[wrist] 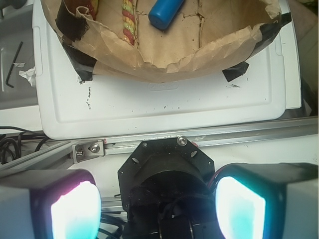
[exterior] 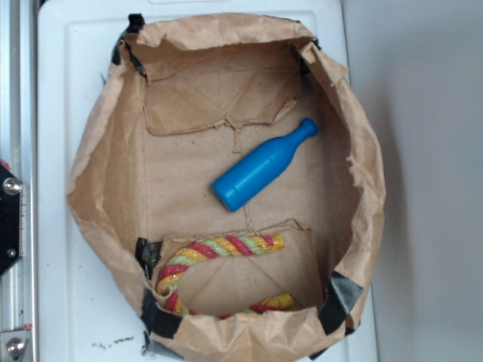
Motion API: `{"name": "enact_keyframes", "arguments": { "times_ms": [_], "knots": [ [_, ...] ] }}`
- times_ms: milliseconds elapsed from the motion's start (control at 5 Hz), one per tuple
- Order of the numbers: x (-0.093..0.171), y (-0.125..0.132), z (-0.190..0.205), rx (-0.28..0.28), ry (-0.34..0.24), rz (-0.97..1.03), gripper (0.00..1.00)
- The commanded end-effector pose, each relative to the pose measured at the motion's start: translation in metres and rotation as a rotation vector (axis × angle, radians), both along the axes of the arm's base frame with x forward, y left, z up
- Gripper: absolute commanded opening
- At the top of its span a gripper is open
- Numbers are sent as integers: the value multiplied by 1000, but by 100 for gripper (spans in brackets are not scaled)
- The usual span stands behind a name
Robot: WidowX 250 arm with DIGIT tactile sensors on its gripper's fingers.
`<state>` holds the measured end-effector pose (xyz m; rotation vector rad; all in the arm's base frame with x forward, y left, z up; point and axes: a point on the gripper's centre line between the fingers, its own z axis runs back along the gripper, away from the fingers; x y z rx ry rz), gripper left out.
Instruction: Grab the blue bottle.
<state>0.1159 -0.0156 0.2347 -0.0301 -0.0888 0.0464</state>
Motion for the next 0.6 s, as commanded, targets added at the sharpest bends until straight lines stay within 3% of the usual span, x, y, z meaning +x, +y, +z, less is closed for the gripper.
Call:
{"name": "enact_keyframes", "arguments": {
  "times_ms": [0, 200, 400],
  "knots": [
    [26, 3, 3, 12, -67, -26, 100],
    [73, 7, 6, 3, -117, -15, 100],
    [113, 13, -2, 52, -120, -23, 100]
  ]
}}
